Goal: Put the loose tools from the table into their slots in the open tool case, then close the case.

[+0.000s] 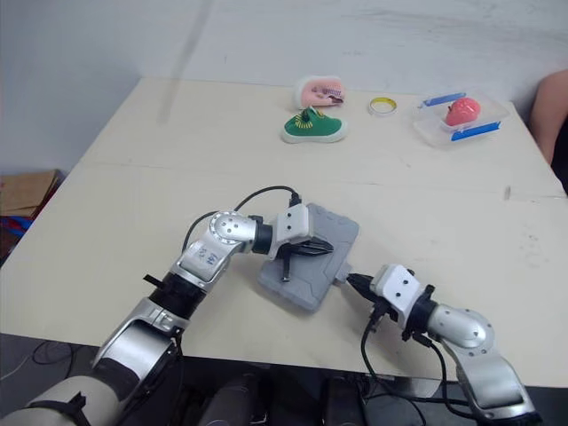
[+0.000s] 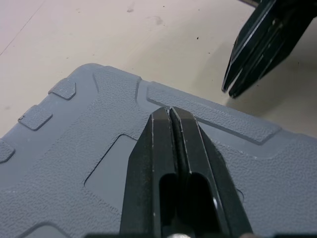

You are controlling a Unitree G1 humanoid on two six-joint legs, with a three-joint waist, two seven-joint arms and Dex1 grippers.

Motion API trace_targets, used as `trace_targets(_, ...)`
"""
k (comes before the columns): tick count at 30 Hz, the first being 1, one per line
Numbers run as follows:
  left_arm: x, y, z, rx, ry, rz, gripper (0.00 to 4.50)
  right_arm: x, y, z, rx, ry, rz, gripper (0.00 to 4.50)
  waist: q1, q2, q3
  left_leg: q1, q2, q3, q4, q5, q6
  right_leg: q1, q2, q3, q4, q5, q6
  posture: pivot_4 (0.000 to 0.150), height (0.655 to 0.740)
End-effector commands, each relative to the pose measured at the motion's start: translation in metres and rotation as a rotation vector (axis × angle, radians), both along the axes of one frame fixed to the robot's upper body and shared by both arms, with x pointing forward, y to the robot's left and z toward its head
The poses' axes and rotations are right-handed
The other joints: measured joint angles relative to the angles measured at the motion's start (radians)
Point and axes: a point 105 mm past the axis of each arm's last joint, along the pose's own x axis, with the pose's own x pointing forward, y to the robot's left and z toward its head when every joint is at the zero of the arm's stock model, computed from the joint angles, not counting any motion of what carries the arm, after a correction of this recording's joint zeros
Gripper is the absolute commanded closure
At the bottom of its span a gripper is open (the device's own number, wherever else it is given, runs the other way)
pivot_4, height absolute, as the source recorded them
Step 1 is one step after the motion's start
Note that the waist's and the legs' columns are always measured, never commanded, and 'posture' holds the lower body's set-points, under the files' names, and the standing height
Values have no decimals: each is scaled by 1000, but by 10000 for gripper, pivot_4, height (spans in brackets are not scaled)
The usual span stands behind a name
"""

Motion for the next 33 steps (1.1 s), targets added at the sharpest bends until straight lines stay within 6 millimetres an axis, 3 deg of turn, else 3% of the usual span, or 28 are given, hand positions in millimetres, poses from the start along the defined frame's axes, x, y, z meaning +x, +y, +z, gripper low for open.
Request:
trace_targets(1, -2, 11, -34, 90, 97, 44, 45000, 6, 9, -1, -6, -22, 26, 44441, -1, 0, 0, 0, 0, 0, 0, 0, 0, 0, 0, 0, 0, 0, 0, 1500, 7400)
trace_targets(7, 1, 19, -36, 97, 99, 80, 45000, 16, 22, -9, 2, -2, 54, 44441, -8, 0, 0, 1, 0, 0, 0, 0, 0, 0, 0, 0, 1, 0, 0, 1500, 7400)
trace_targets(11, 2, 24, -38, 107, 103, 91, 45000, 24, 31, 3, 33, -47, 77, 44441, -25, 0, 0, 2, 0, 0, 0, 0, -1, 1, 0, 0, 2, 0, 0, 1500, 7400)
trace_targets(15, 0, 28, -43, 132, 118, 90, 45000, 28, 34, 1, 5, -45, 107, 44441, -30, 0, 0, 2, 0, 0, 0, 1, -1, 0, 0, 0, 3, 0, -1, 1500, 7400)
trace_targets(20, -5, 40, -63, 261, 115, 58, 45000, 33, 42, -3, -2, -8, 149, 44441, -48, -2, -2, 3, 1, 0, -1, 1, -2, 1, 0, 0, 4, 0, -1, 1500, 7400)
trace_targets(25, -7, 45, -76, 249, 196, 91, 45000, 43, 49, -4, 10, 31, 169, 44441, -55, -4, -8, 5, 2, 0, -2, 1, -2, 2, 1, 0, 4, -1, -2, 1500, 7400)
trace_targets(33, -6, 53, -77, 210, 209, 129, 45000, 49, 47, 3, 13, 30, 179, 44441, -61, -4, -9, 21, 5, -1, -5, -7, -6, 16, 1, 0, 2, -3, -6, 1500, 7400)
